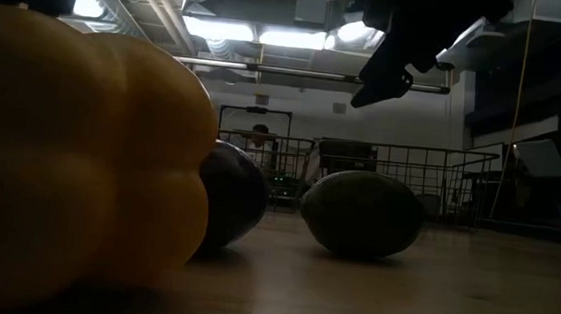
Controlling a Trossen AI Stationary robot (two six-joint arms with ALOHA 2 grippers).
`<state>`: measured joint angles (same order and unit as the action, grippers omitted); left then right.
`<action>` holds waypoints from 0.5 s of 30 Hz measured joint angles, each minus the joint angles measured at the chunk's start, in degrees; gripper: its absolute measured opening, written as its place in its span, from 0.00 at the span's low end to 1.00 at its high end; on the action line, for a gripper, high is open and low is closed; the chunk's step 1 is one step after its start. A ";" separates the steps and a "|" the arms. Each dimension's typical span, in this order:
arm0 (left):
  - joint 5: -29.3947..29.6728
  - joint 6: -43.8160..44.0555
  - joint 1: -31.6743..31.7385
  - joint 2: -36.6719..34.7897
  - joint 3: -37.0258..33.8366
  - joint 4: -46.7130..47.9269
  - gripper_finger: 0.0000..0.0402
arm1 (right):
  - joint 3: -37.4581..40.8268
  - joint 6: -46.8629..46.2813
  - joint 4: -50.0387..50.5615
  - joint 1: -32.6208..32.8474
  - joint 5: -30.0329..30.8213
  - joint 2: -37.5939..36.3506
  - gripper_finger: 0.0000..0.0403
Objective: Sort produce into baskets
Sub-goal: Put the orange tomato into the right gold wire basket
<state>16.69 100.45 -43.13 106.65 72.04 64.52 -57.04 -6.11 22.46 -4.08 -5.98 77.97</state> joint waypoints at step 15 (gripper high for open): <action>0.79 1.78 0.22 0.00 -7.27 -8.62 0.37 | 0.00 0.00 -0.03 0.00 -0.04 -0.02 0.93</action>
<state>17.49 102.24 -42.91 106.65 64.76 55.90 -57.04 -6.11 22.43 -4.08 -6.02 77.95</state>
